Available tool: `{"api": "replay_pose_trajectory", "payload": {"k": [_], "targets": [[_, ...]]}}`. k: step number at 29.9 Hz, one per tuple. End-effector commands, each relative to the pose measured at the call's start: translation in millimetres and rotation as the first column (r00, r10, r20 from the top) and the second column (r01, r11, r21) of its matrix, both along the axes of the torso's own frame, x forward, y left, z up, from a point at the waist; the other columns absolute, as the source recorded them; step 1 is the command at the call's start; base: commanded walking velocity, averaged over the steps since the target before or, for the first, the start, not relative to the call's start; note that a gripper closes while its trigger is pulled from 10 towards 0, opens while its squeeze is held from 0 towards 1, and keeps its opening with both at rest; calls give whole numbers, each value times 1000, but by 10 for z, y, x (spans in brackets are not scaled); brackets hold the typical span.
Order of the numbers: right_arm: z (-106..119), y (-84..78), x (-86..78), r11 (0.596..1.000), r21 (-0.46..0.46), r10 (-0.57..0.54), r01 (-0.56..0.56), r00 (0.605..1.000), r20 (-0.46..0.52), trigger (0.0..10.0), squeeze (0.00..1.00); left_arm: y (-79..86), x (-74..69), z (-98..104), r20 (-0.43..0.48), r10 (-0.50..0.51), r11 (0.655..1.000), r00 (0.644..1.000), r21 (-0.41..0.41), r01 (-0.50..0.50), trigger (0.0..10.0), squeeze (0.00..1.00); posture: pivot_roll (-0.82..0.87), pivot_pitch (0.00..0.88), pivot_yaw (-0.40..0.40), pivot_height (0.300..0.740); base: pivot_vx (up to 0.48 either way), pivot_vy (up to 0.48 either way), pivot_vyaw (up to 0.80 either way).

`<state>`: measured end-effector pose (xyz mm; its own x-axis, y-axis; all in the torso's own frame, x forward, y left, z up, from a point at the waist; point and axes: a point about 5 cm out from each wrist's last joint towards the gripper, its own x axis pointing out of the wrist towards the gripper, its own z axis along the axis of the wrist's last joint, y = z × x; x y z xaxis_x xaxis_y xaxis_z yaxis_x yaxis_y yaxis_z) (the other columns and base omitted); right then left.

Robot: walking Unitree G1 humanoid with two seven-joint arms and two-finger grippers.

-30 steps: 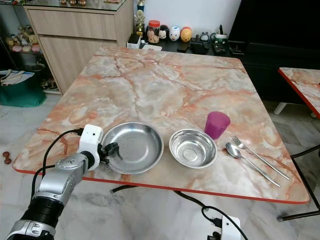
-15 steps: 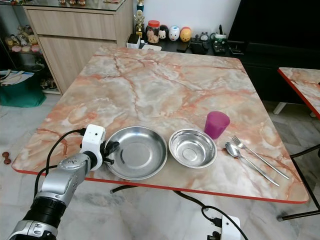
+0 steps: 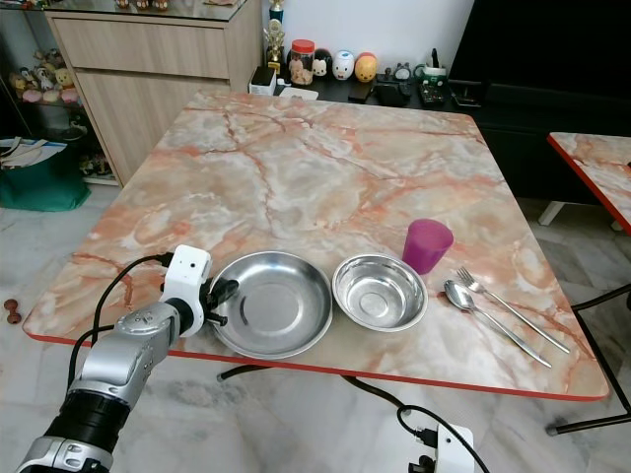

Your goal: Setting the table

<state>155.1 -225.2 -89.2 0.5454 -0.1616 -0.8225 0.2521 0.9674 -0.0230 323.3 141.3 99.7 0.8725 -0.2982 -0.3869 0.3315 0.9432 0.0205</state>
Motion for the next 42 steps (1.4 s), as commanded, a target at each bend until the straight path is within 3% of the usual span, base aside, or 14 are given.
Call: {"api": "replay_pose_trajectory", "payload": {"k": [1, 3, 4, 9, 10, 17, 25, 29, 31, 33, 34, 35, 38, 42], "targets": [[5, -45, -11, 1000, -12, -2, 1, 1000, -8, 10000, 0, 33, -40, -62, -30, 1, 999, 1000, 33, 0, 0, 0, 116, 0, -91, 740, 0, 0, 0], [4, -47, -13, 1000, -13, -2, 1, 1000, -9, 10000, 0, 50, -44, -66, -31, 11, 999, 999, 34, -10, 902, 0, 114, 0, -89, 740, 0, 0, 0], [4, -50, -15, 1000, -14, -1, 1, 1000, -10, 10000, 0, 90, -28, -58, -29, 67, 997, 997, -24, -68, 10000, 0, 115, 0, -92, 740, 0, 0, 0], [4, -52, -16, 1000, -14, 0, 0, 1000, -10, 10000, 0, 162, -8, -15, -10, 154, 975, 988, -162, -153, 10000, 0, 116, 0, -96, 740, 0, 0, 0], [4, -53, -17, 1000, -15, 1, -1, 1000, -10, 10000, 0, 214, -2, 53, 15, 212, 937, 977, -288, -198, 10000, 0, 119, 0, -99, 740, 0, 0, 0], [6, -59, -18, 1000, -16, 2, -3, 1000, -9, 10000, 0, 296, -17, 157, 31, 304, 826, 952, -506, -247, 10000, 0, 121, 0, -103, 740, 0, 0, 0], [7, -65, -17, 1000, -18, 1, -1, 1000, -9, 10000, 0, 268, -28, 144, 10, 320, 771, 947, -585, -254, 10000, 0, 118, 0, -104, 740, 0, 0, 0], [8, -68, -17, 1000, -20, -1, 0, 1000, -9, 10000, 0, 274, -27, 218, 48, 339, 738, 940, -633, -234, 10000, 0, 117, 0, -107, 740, 0, 0, 0], [9, -70, -17, 1000, -21, -2, 2, 1000, -7, 10000, 0, 289, -17, 301, 92, 360, 730, 928, -647, -219, 10000, 0, 117, 0, -108, 740, 0, 0, 0], [10, -75, -18, 1000, -22, -4, 4, 1000, -6, 10000, 0, 307, 3, 477, 187, 389, 749, 902, -634, -192, 10000, 0, 121, 0, -112, 740, 0, 0, 0], [10, -75, -18, 1000, -22, -4, 4, 1000, -6, 10000, 0, 307, 3, 477, 187, 389, 749, 902, -634, -192, 10000, 0, 121, 0, -112, 740, 0, 0, 0], [10, -77, -20, 1000, -24, -5, 5, 1000, -5, 10000, 0, 292, 14, 648, 260, 397, 763, 880, -626, -160, 10000, 0, 123, 0, -111, 740, 0, 0, 0], [9, -80, -26, 1000, -25, -7, 7, 1000, -3, 10000, 0, 276, -10, 802, 334, 398, 790, 854, -598, -135, 10000, 0, 121, 0, -110, 740, 0, 0, 0], [9, -83, -29, 1000, -26, -12, 12, 1000, -3, 10000, 0, 276, -34, 823, 347, 409, 797, 844, -586, -146, 10000, 0, 120, 0, -111, 740, 0, 0, 0]]}}
